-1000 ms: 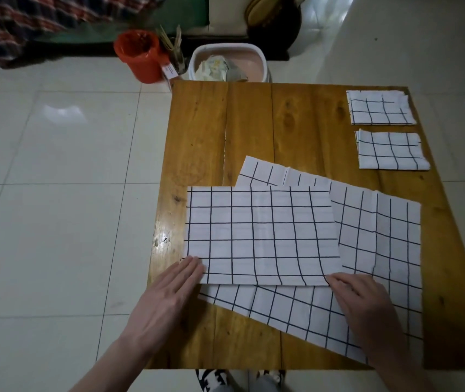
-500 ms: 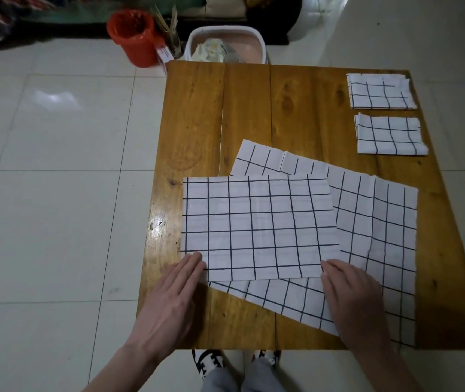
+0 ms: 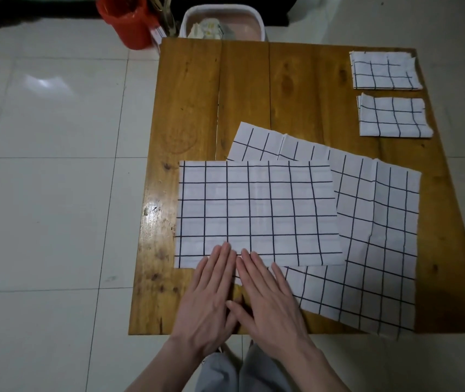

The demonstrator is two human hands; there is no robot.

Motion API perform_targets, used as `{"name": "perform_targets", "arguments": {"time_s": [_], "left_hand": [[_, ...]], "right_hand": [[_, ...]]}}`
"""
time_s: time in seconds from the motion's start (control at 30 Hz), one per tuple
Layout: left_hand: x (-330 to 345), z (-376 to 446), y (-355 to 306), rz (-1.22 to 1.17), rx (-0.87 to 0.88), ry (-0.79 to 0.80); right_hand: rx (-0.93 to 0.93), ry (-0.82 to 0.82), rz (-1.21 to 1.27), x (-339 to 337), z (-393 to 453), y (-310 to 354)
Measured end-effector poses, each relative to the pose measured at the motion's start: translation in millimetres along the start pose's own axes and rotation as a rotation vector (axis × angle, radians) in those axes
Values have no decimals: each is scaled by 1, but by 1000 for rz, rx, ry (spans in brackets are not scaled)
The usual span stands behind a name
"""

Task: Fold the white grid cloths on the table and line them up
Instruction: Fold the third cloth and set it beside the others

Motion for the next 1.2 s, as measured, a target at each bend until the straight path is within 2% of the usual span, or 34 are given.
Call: {"name": "perform_targets", "arguments": {"time_s": [0.2,0.4,0.6,0.9,1.2], "left_hand": [[-2,-2,11,25,43,1],[0,-16,36,48,-3,18],[1,-19,40,55,-2,10],[1,-29,54,6,-67,-30],[2,-32,55,16,-77,-16]], "right_hand": [[-22,44,-28,-3,0,-7],[21,45,-41,-10,-7,-24],[88,-3,-51,-21,-22,-56],[252,-175,45,-46,-42,-104],[260,-228,71,-49,-41,-104]]}}
Point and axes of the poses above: each hand's wrist, its own z-axis towards the middle knuckle, its own x-axis out of the palm, y = z × x, the point moved 7 cm from there along z, towards the middle knuckle, and after that the axes turned 15 degrees about z, right-handed, at the moved point
